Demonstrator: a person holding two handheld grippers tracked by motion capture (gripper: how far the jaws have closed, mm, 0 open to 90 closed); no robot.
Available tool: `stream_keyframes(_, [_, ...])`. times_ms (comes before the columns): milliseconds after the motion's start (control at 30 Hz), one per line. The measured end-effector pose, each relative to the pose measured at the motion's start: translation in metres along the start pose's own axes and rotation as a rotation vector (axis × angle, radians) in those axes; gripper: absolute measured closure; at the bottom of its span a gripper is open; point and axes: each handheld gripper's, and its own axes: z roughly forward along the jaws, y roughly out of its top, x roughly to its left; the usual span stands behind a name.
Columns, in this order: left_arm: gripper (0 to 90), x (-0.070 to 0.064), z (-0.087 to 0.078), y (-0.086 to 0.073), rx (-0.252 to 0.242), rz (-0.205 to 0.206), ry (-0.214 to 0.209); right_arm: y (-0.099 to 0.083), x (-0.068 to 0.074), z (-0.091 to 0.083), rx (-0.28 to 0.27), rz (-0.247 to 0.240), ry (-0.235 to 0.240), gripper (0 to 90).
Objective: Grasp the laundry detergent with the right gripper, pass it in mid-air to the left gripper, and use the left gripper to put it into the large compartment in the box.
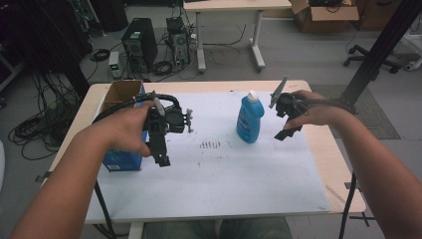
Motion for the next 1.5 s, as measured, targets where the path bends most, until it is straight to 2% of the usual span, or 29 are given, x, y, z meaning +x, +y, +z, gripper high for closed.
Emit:
stream_keyframes(300, [0.2,-0.003,0.003,-0.001,-0.001,0.001,-0.004,-0.001,0.002,0.008,-0.073,0.051,-0.019,4.4])
stream_keyframes(667, [0.2,-0.004,0.005,-0.003,-0.001,0.003,-0.003,-0.004,0.007,0.020,-0.137,0.108,-0.046,4.1])
stream_keyframes(900, [0.2,-0.005,0.007,-0.003,-0.002,0.008,-0.005,-0.005,0.010,0.033,-0.224,0.180,-0.068,4.0])
stream_keyframes(1000, [0.2,-0.005,0.007,-0.003,-0.003,0.009,-0.002,-0.006,0.010,0.036,-0.246,0.197,-0.073,3.8])
stream_keyframes(1233, [0.2,-0.006,0.009,-0.007,-0.006,0.004,0.002,-0.009,0.009,0.049,-0.326,0.276,-0.120,3.5])
stream_keyframes(1500, [0.2,-0.006,0.010,-0.009,-0.010,0.004,-0.001,-0.008,0.012,0.060,-0.376,0.313,-0.133,3.5])
